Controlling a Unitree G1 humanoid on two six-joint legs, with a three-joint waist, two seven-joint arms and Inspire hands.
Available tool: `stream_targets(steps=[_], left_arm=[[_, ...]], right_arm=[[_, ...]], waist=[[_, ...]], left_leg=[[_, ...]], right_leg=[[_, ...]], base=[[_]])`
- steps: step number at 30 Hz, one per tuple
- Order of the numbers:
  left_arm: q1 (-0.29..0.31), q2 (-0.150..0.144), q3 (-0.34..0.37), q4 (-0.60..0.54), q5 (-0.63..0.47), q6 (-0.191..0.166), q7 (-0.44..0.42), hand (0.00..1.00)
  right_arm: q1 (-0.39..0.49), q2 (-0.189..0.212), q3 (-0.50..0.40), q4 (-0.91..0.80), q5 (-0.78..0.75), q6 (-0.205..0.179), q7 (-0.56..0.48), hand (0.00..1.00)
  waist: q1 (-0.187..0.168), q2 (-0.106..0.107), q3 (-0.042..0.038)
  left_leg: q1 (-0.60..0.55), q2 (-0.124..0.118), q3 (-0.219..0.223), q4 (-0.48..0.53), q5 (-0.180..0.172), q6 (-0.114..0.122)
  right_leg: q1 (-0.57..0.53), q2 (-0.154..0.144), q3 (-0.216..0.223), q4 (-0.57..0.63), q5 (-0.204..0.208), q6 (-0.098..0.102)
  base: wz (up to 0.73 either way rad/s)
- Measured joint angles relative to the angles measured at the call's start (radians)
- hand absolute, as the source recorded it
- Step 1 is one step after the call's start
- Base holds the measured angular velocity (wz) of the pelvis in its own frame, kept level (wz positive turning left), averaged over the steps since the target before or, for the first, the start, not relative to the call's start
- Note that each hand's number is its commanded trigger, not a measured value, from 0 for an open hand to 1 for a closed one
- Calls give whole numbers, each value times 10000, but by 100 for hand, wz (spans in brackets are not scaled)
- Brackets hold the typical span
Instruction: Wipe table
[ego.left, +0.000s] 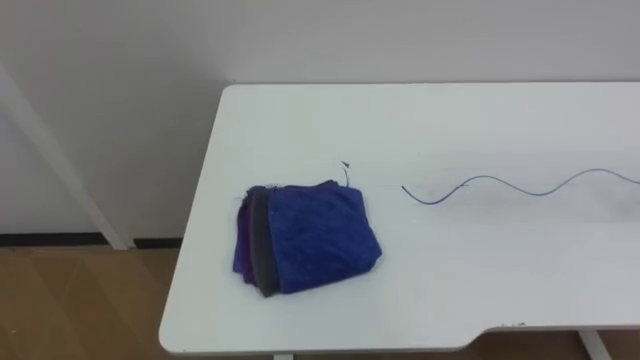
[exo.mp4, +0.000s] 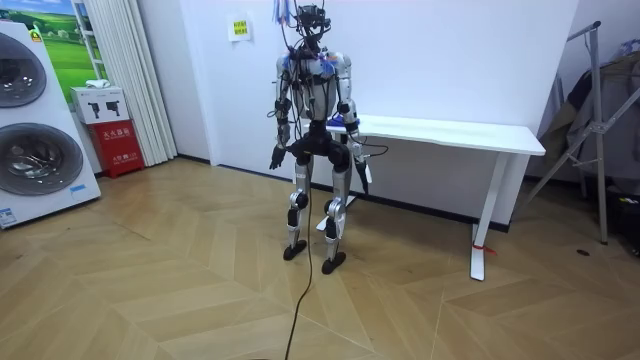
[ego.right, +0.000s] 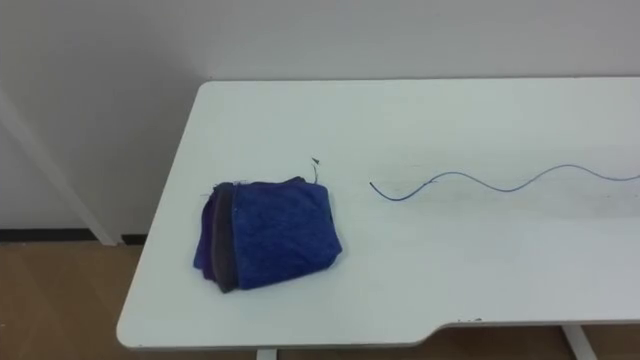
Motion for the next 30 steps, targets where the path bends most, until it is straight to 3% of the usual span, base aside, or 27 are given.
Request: stream_targets(steps=[6,12,14,15,20,26,27,30], left_arm=[[71,30,55,-24,-433,31,-87,0],[324,49,1414,-95,-484,90,-134,0],[497,128,2078,-306,-486,141,-132,0],[499,173,2205,-314,-485,142,-129,0],[471,531,2993,-343,-444,100,-98,0],[277,773,2909,-497,-504,-15,-98,0],[251,774,2890,-523,-503,-49,-99,0],[205,776,2541,-690,-512,-111,-172,0]], right_arm=[[10,1,-350,393,1478,10,-373,0],[232,-178,-2674,948,4106,11,-1051,0],[426,-348,-4213,934,5413,8,-1263,0],[457,-411,-4481,938,5718,8,-1367,0],[397,-1187,-6463,1129,7104,17,-2293,0],[-431,-2239,-6729,93,7184,-19,-3668,0],[-585,-2304,-6718,-43,7115,-34,-3828,0],[-1241,-2354,-6566,-1358,6591,-110,-4600,0]], waist=[[-46,-84,-17],[-337,-279,-10],[-663,-408,-1],[-705,-449,-1],[-1115,-608,-17],[-1112,-729,-45],[-1110,-694,-14],[-1030,-801,-21]], left_leg=[[27,-3,3,-2,0,0],[31,-2,57,-20,1,-1],[5,-6,39,-17,0,-1],[3,-6,40,-19,0,0],[7,4,59,-87,-14,23],[-126,18,321,-79,-16,35],[-145,15,322,-68,-15,37],[-149,23,460,-47,-14,38]], right_leg=[[-21,-1,8,-12,0,0],[8,-11,16,-16,-1,2],[27,-10,-11,-36,-13,16],[15,-10,-9,-41,-13,15],[-66,7,45,-12,-15,19],[-370,38,297,186,52,32],[-393,42,315,180,65,40],[-438,64,417,160,78,43]], base=[[0],[0],[0],[0],[-1],[-14],[-7],[-9]])
